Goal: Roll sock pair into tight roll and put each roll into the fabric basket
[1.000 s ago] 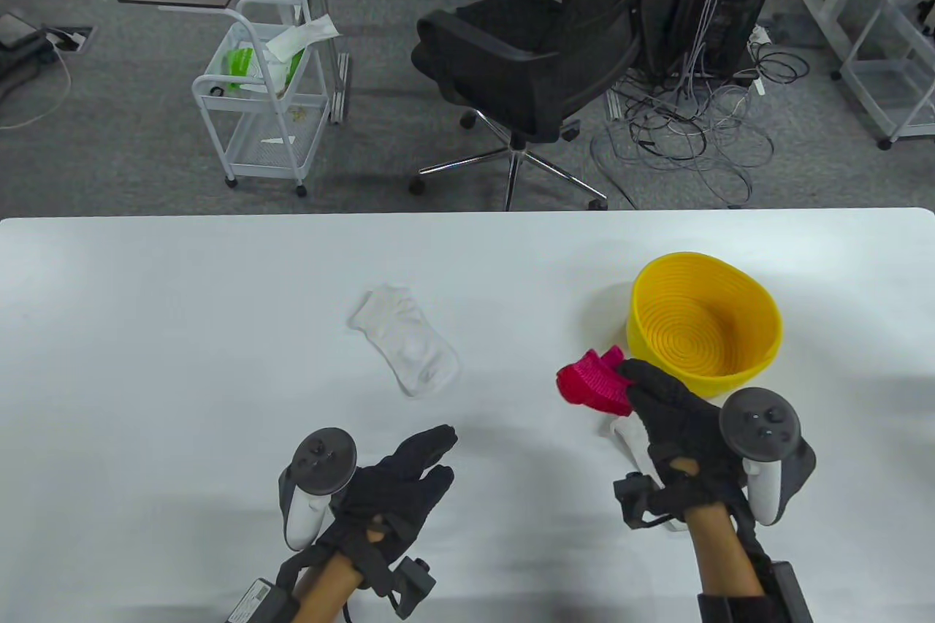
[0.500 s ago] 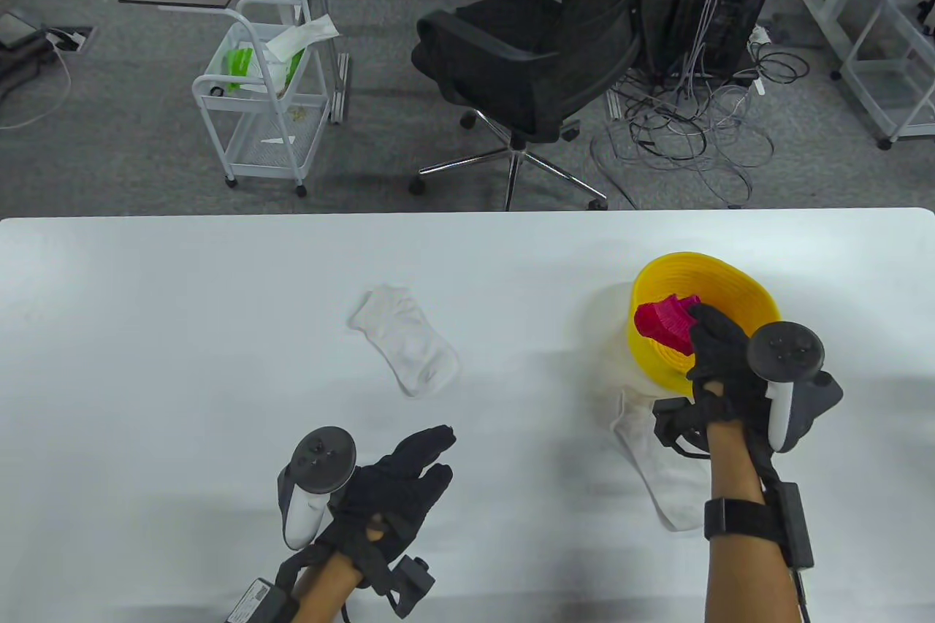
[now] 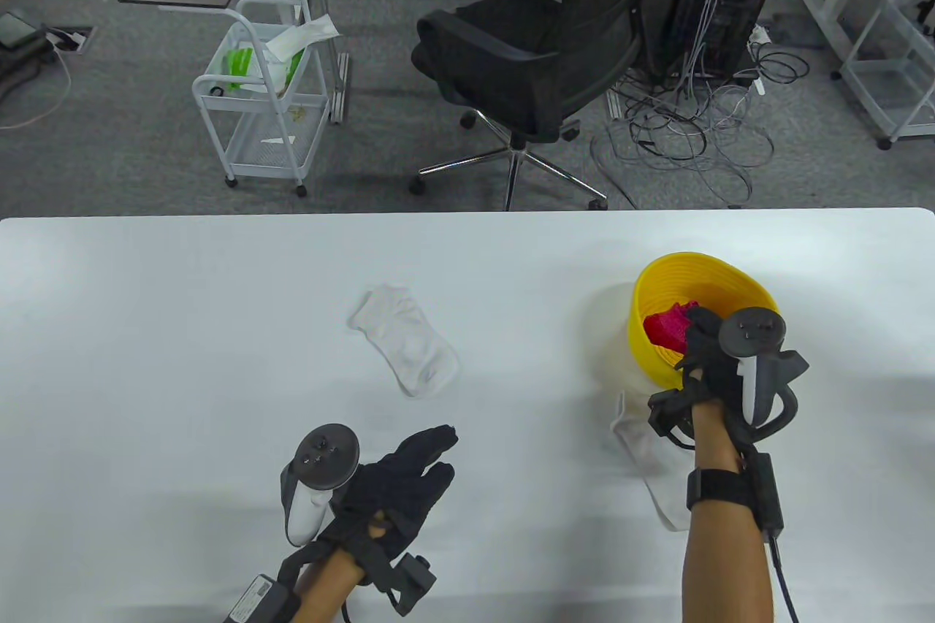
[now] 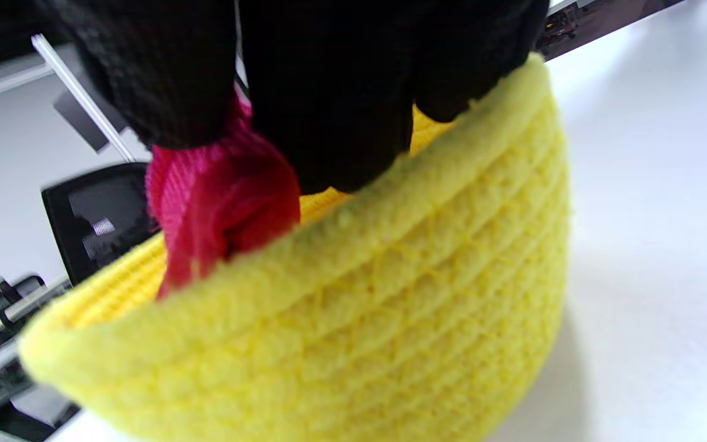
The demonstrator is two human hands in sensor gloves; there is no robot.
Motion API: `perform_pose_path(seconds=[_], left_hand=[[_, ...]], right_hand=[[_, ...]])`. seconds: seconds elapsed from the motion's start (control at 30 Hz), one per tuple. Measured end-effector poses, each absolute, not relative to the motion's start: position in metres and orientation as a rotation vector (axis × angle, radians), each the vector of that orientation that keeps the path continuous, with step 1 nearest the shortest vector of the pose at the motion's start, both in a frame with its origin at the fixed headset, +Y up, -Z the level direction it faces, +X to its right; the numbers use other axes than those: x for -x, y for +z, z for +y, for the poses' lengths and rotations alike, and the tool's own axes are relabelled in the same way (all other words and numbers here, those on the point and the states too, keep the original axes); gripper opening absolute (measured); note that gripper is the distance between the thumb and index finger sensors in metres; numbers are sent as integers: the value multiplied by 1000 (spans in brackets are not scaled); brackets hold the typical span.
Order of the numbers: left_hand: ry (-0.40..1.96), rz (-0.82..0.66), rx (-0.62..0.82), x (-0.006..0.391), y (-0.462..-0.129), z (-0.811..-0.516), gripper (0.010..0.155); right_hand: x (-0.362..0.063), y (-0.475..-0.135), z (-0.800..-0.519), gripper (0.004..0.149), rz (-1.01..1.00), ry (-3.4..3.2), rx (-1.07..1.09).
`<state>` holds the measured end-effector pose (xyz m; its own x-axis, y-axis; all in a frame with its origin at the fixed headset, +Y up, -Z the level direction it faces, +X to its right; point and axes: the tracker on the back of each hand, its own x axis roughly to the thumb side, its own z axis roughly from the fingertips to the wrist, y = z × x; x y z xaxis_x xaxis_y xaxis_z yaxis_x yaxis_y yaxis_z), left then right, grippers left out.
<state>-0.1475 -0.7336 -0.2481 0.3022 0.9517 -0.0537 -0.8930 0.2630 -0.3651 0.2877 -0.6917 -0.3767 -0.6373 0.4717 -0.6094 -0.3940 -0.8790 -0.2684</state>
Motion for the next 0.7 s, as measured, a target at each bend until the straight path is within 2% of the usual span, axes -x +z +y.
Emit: perform_pose_path(seconds=[0.33, 0.57, 0.7], left_hand=[[1259, -186, 364, 148, -248, -733, 66], [1257, -193, 355, 148, -247, -731, 67], [1262, -196, 348, 149, -246, -729, 67]], right_hand=[[-283, -372, -682, 43, -204, 2529, 825], [-273, -350, -662, 57, -247, 2541, 572], [-263, -337, -652, 67, -143, 2519, 431]])
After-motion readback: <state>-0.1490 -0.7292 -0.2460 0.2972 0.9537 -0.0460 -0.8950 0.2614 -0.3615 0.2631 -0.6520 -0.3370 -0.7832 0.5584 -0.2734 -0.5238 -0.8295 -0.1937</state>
